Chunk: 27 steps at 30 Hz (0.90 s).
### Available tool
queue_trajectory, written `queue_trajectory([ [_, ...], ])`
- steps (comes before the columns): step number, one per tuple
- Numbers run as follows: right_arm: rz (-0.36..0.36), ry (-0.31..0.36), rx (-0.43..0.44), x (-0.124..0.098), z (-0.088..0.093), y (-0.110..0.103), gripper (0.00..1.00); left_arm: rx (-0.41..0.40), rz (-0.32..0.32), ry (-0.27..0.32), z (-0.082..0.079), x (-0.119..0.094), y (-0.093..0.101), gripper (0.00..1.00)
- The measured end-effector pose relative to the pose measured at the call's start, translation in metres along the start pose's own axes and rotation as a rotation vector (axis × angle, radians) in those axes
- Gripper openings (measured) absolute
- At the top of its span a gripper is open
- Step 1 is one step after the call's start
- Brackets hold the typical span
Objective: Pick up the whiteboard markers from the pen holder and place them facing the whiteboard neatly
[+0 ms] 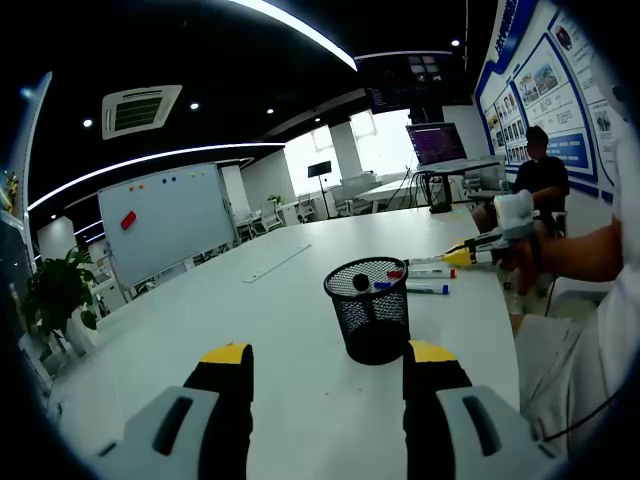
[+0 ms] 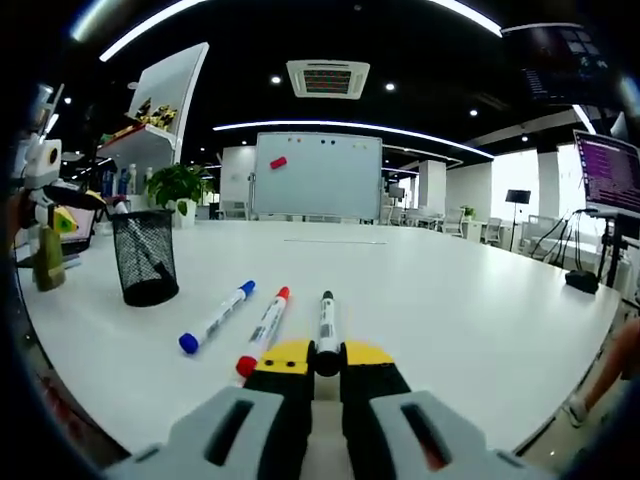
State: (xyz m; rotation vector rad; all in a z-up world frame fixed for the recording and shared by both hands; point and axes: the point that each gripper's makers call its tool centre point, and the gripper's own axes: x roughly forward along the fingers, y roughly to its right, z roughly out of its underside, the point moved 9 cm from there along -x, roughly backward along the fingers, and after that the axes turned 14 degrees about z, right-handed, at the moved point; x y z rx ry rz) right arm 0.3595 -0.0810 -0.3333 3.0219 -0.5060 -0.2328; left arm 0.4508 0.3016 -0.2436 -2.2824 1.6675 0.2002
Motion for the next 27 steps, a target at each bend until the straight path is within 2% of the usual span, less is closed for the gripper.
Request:
queue_trajectory([
  [27, 0.008, 0.000, 0.021, -0.0023, 0.0022, -0.0037, 0.10, 0.000, -0.002, 0.002, -0.0008, 0.0001, 0.0014, 0.62],
])
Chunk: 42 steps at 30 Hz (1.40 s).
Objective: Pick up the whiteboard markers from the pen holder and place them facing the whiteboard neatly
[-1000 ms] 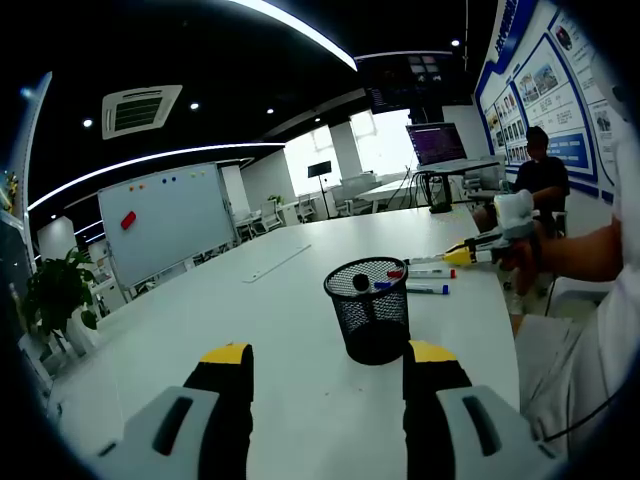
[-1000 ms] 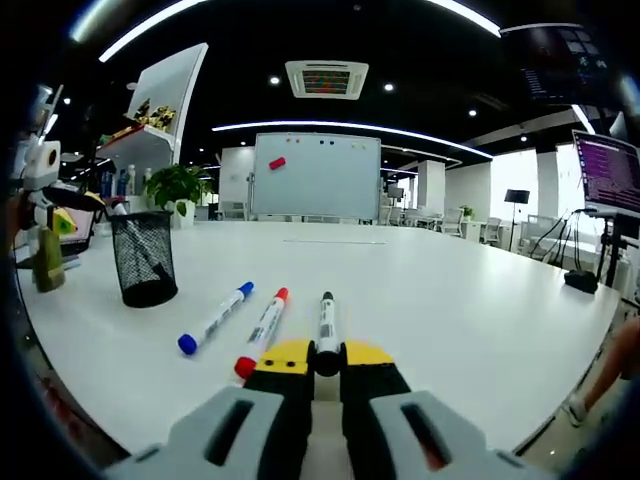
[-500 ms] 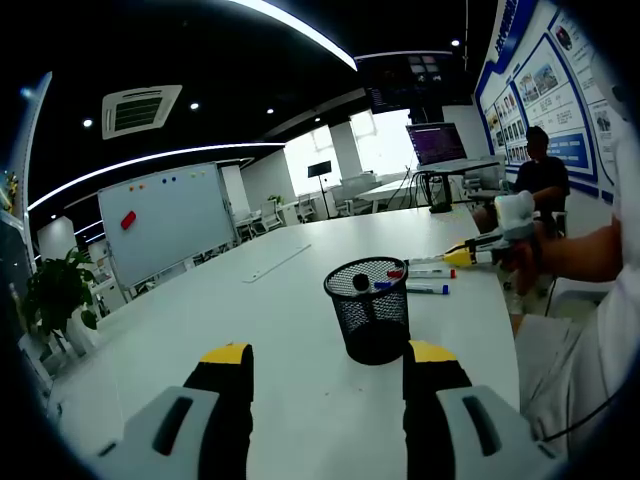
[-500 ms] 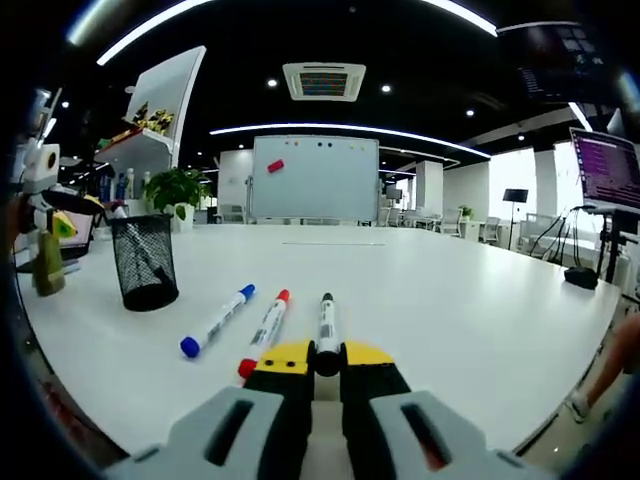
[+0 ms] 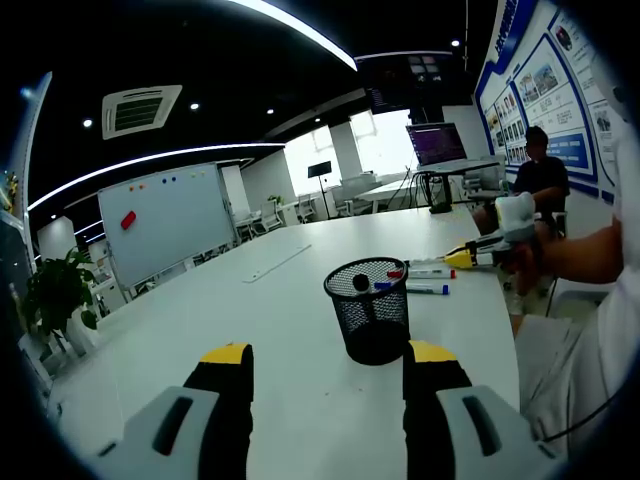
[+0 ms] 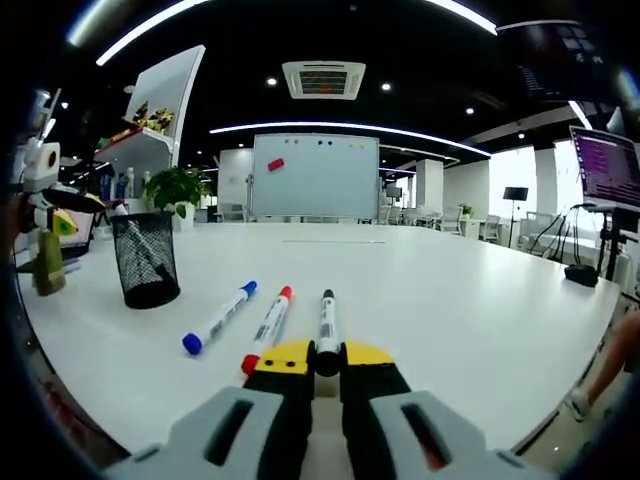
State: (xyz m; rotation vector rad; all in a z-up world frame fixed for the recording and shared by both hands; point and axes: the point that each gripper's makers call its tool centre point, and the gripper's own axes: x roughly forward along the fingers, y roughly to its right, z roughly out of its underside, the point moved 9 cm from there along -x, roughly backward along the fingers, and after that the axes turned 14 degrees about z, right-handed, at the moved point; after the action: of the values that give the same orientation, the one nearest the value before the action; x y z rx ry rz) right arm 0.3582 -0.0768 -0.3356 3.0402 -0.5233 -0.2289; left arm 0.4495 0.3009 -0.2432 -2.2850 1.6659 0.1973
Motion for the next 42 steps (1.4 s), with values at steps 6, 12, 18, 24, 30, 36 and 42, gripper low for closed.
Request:
queue_trajectory([
  [6, 0.008, 0.002, -0.003, 0.0001, 0.0007, -0.0007, 0.10, 0.000, -0.001, 0.000, -0.0002, 0.0000, 0.0001, 0.62],
  [12, 0.009, 0.004, -0.003, 0.0000, 0.0003, -0.0011, 0.10, 0.000, -0.001, 0.001, -0.0002, -0.0004, 0.0006, 0.62],
  [18, 0.011, 0.006, -0.003, 0.0001, 0.0004, -0.0008, 0.12, 0.000, -0.002, 0.001, -0.0002, -0.0004, 0.0006, 0.62],
  [24, 0.011, 0.008, -0.004, 0.0001, 0.0004, -0.0008, 0.12, -0.001, -0.003, 0.001, -0.0001, -0.0003, 0.0001, 0.62],
  [30, 0.011, 0.012, -0.002, 0.0002, -0.0002, -0.0007, 0.14, -0.001, -0.004, 0.002, 0.0004, -0.0006, -0.0009, 0.62],
  [36, 0.019, 0.032, -0.003, -0.0003, -0.0027, 0.0005, 0.17, -0.001, -0.004, 0.001, 0.0005, -0.0007, -0.0006, 0.62],
  [42, 0.015, 0.090, -0.024, -0.0019, -0.0080, -0.0010, 0.37, -0.001, -0.005, 0.002, 0.0004, -0.0004, -0.0006, 0.62],
])
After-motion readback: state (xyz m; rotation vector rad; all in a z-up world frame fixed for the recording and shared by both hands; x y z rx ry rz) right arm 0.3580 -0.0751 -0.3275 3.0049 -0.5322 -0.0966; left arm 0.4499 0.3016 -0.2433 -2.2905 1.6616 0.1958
